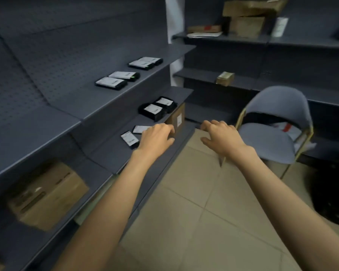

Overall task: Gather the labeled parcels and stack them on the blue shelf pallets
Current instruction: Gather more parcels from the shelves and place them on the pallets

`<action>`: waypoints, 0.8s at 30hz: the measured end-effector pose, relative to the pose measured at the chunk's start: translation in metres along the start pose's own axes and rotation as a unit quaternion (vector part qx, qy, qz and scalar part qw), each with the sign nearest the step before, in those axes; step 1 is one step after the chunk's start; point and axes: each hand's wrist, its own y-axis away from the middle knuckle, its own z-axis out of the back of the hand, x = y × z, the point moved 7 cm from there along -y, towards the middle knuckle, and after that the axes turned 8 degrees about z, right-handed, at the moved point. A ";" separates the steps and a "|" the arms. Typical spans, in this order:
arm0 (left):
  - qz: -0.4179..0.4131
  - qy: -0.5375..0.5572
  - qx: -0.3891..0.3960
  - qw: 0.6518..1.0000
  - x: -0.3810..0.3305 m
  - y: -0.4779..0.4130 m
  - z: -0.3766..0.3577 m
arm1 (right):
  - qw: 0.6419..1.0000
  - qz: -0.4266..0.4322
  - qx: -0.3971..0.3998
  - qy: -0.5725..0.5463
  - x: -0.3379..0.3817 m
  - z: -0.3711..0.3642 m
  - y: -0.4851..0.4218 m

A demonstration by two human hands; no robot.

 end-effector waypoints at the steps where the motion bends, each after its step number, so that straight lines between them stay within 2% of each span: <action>1: -0.014 0.003 0.001 1.000 -0.015 -0.013 -0.007 | 1.000 -0.010 -0.002 -0.004 -0.018 -0.002 0.000; 6: -0.055 0.011 0.038 0.998 -0.064 -0.077 -0.050 | 0.999 -0.047 0.016 -0.011 -0.087 -0.025 -0.021; 11: -0.061 0.018 0.059 0.996 -0.082 -0.152 -0.096 | 0.998 -0.057 0.038 -0.011 -0.138 -0.051 -0.079; 17: -0.025 0.038 0.095 0.994 -0.064 -0.278 -0.157 | 0.996 -0.057 0.059 -0.022 -0.198 -0.080 -0.204; 24: 0.042 0.060 0.094 0.993 -0.021 -0.382 -0.202 | 0.993 -0.027 0.108 -0.040 -0.221 -0.124 -0.334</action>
